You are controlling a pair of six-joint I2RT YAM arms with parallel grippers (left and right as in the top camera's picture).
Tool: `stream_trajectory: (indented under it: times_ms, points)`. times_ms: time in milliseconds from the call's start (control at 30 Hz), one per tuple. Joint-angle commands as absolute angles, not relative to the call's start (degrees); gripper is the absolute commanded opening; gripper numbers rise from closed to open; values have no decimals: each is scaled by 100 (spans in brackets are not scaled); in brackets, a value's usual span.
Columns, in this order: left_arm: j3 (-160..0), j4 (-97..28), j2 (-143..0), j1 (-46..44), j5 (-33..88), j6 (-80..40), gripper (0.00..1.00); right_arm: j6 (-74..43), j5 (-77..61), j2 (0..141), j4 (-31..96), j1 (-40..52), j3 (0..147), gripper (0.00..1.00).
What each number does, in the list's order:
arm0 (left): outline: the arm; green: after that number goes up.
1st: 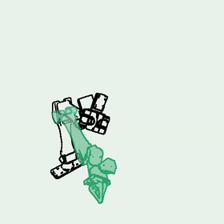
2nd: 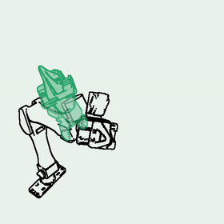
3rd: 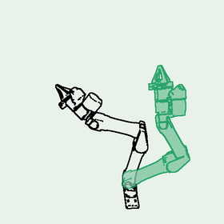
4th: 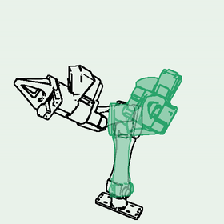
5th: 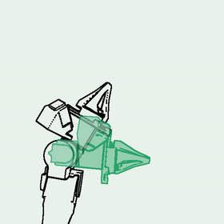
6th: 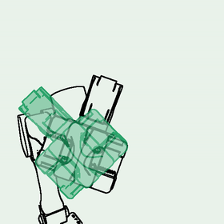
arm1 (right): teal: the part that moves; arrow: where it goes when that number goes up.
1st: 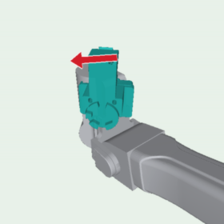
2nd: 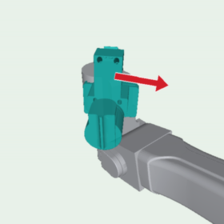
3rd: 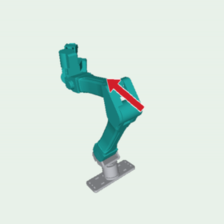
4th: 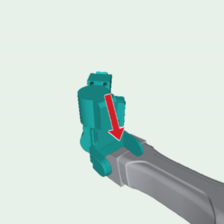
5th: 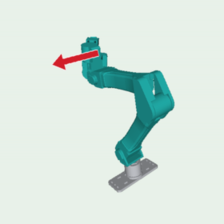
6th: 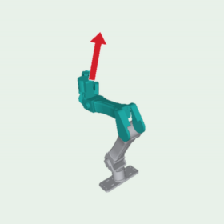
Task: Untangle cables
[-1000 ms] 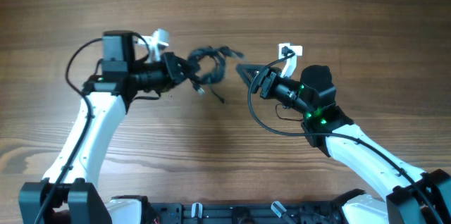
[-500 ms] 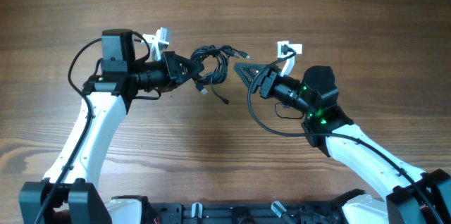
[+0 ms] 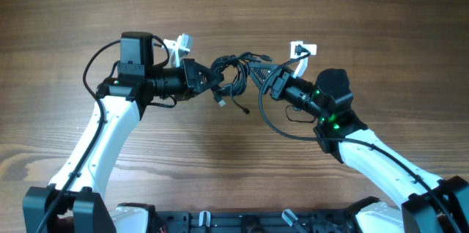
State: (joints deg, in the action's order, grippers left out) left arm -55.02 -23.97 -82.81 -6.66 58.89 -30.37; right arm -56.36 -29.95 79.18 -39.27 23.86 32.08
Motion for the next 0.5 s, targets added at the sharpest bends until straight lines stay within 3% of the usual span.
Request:
stream_trajectory:
  times_ms: [0,200,367,467]
  points:
    - [-5551,-2440,-8143,-703,6254,-3048,4,-5721,-2508,7931,-3612,2399,3232,66]
    - [-5551,-1883,-8143,-703,8160,-2390,4,-5957,-545,7931,-1918,2357,3232,66]
    - [-5551,-1883,-8143,-703,8082,-2290,4,-6250,-357,7929,-1575,2121,3232,66]
    - [-5551,-2034,-8143,-703,7494,-2292,4,-5833,-622,7911,-1570,2025,3232,67]
